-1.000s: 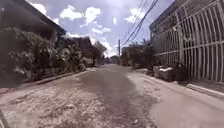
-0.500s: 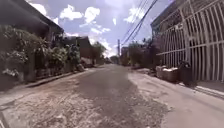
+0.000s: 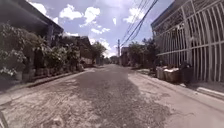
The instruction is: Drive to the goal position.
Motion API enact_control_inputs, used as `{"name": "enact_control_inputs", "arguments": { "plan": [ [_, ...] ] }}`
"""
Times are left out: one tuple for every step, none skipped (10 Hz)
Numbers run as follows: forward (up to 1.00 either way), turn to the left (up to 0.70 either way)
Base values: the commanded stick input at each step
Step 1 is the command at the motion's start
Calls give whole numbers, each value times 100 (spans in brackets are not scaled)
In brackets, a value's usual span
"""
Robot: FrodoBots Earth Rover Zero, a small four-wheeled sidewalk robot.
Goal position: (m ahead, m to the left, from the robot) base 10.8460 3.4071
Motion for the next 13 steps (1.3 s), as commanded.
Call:
{"name": "enact_control_inputs", "arguments": {
  "plan": [
    [70,0],
    [70,0],
    [70,0],
    [70,0],
    [70,0],
    [70,0],
    [70,0],
    [70,0],
    [70,0],
    [70,0],
    [70,0],
    [70,0],
    [70,0]
  ]
}}
